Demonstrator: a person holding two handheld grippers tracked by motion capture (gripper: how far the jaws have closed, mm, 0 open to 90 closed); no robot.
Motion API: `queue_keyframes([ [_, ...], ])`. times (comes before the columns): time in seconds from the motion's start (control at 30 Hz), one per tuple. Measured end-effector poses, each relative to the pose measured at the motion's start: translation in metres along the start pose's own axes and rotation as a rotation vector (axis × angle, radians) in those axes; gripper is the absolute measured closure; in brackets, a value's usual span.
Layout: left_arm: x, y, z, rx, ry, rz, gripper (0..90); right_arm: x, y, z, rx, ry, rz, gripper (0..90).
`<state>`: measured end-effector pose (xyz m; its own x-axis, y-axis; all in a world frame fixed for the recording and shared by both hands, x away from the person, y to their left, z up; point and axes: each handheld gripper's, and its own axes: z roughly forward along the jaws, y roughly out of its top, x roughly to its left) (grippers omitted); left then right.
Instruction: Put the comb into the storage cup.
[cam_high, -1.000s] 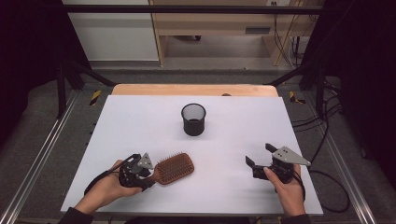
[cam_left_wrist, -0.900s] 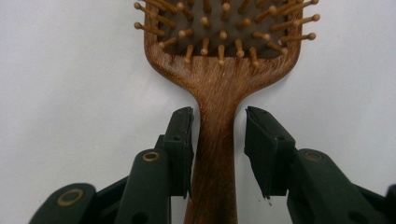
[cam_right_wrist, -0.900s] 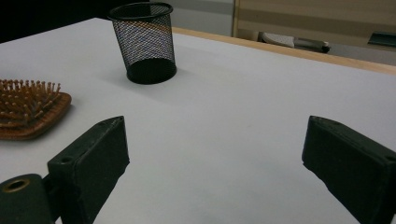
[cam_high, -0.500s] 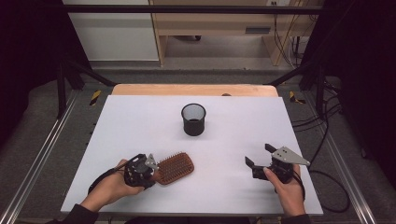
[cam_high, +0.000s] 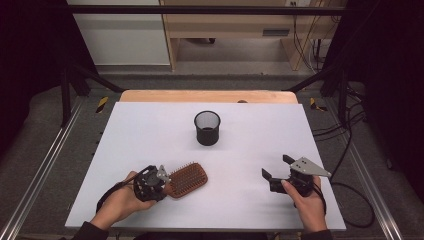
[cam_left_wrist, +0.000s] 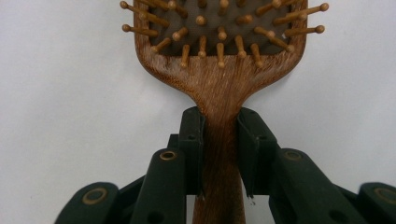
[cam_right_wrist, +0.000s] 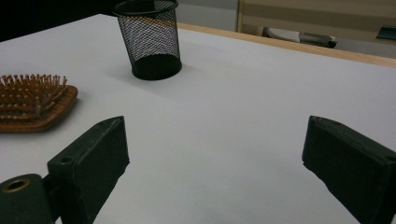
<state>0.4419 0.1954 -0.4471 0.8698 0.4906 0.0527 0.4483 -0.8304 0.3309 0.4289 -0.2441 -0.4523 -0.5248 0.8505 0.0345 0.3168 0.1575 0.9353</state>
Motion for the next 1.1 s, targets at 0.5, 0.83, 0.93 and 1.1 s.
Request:
queue_keyframes([
  [0.5, -0.006, 0.022, -0.013, -0.354, 0.048, -0.053, 73.0, 0.011, 0.007, -0.005, -0.043, 0.028, 0.029, 7.2],
  [0.83, -0.019, 0.038, -0.008, -0.47, 0.096, -0.055, 73.0, 0.033, 0.017, 0.0, -0.096, 0.116, 0.085, 6.5],
  [0.93, -0.022, 0.038, -0.007, -0.513, 0.134, -0.056, 73.1, 0.039, 0.017, 0.005, -0.097, 0.166, 0.124, 6.8],
  [1.1, -0.025, 0.04, -0.01, -0.603, 0.155, -0.067, 73.1, 0.047, 0.019, 0.012, -0.105, 0.225, 0.166, 6.1],
])
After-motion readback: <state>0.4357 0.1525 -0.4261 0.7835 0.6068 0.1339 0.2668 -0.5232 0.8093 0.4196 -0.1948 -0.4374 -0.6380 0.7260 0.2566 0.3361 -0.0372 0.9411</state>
